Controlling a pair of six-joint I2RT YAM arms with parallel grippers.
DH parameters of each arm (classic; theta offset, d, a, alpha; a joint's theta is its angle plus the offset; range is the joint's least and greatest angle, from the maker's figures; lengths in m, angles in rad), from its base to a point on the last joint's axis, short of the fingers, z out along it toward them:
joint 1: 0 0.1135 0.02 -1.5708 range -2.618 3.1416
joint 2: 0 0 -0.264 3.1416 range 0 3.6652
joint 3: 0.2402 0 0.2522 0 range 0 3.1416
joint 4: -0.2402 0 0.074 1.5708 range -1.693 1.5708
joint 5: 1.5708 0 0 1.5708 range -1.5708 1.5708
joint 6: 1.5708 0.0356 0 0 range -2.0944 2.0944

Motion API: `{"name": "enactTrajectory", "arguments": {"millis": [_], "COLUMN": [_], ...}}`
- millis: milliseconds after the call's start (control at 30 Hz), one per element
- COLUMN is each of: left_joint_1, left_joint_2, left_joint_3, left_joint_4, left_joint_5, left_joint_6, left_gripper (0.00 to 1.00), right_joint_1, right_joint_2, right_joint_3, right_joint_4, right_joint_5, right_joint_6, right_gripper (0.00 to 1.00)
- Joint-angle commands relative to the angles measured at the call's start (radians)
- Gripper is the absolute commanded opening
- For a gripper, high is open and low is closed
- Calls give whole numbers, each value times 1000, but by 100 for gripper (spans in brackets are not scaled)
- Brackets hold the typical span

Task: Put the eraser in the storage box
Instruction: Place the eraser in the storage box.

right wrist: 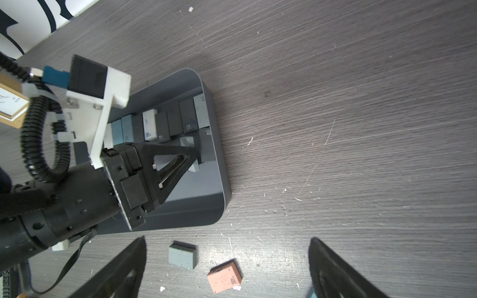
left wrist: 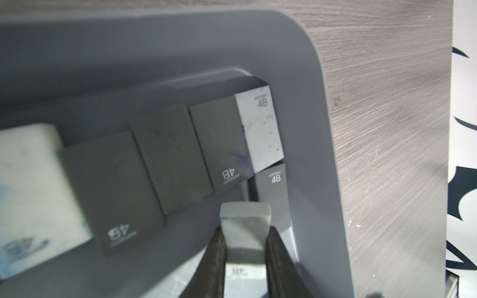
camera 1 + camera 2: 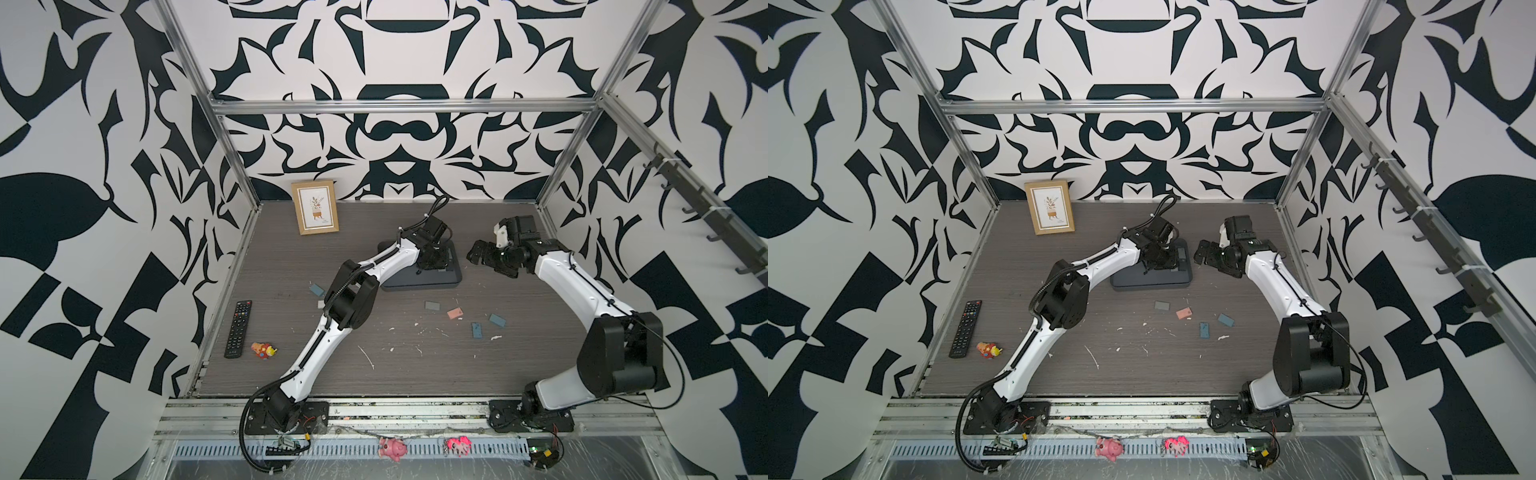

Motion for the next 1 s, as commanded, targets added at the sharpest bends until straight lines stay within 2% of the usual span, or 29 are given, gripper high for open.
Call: {"name": "enactTrajectory", "arguments": {"millis": [0,700,967], "left_joint_1": [7,5,7], "left_joint_2": [10,-25,-21], "left_joint_3": [2,-33,-28], "left_joint_4": [-36,-18,16], "left_joint_5": [-18,-8,22], "left_joint_6": [0,-13,-55], "left_gripper": [27,43,49], "right_joint_1": [-4,-4,-4], "right_joint_2": [-34,-50,-57], "right_joint_3": [4,2,-3], "right_joint_4": [14,16,15], "right_joint_5": [-11,-9,-8], "right_joint_6": [8,13,12], "right_gripper": [99,99,99]}}
